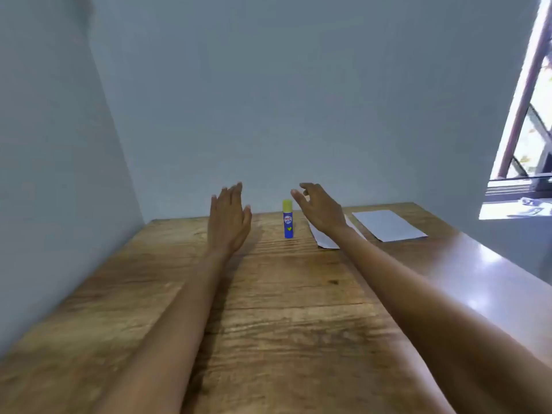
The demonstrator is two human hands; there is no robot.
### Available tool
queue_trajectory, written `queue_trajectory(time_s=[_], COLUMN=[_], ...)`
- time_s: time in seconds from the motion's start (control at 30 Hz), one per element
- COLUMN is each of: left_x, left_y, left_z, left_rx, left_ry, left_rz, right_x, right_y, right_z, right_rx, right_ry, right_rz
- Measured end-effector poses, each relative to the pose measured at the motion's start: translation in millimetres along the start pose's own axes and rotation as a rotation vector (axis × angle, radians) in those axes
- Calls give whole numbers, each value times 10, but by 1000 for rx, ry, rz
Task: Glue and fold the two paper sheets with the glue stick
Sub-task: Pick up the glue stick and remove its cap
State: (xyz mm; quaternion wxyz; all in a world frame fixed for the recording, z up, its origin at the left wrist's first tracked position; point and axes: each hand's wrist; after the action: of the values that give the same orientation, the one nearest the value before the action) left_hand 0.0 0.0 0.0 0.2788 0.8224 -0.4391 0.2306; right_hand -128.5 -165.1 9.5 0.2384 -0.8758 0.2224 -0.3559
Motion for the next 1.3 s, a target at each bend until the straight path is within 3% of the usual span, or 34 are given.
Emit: queue_trajectory(time_s=[0.13, 0.3, 0.47, 0.57, 0.8, 0.9, 1.0, 1.1, 1.3], left_x=[-233, -225, -202, -205, -151, -141, -159, -186, -206], left_y=[38, -2, -77, -122, -186, -208, -250, -341, -437], left_z=[-150, -121, -42, -81, -112, -111, -128, -140, -119], left_rx=[8, -35, -435, -669, -686, -713, -743, -715, -674], left_ry=[-3, -37, 20, 21, 61, 45, 145, 248, 330], left_rz=[41, 43, -139, -232, -311, -299, -314, -351, -359], right_x=[-81, -30, 40, 101, 239, 276, 293, 254, 272], right_y=[-188, -269, -594, -877, -1051, -1009, -954, -836, -793], right_z=[96, 240, 342, 392, 394, 313, 288, 449, 952], right_rx=[-90, -154, 94, 268, 289, 504, 747, 828, 909], right_ry=[-99, -105, -147, -278, -424, -459, -310, -190, -282], right_rz=[57, 18, -138, -153, -148, -88, 22, 169, 384])
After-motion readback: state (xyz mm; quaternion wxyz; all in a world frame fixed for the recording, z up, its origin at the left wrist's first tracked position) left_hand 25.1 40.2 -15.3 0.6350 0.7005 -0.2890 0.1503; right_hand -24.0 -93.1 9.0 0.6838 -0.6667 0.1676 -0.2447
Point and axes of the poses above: each hand's wrist, its own x-axis towards the middle knuckle, its own z-axis out of the palm, y = z × x, and after that the axes turned 3 degrees about -y, right-handed
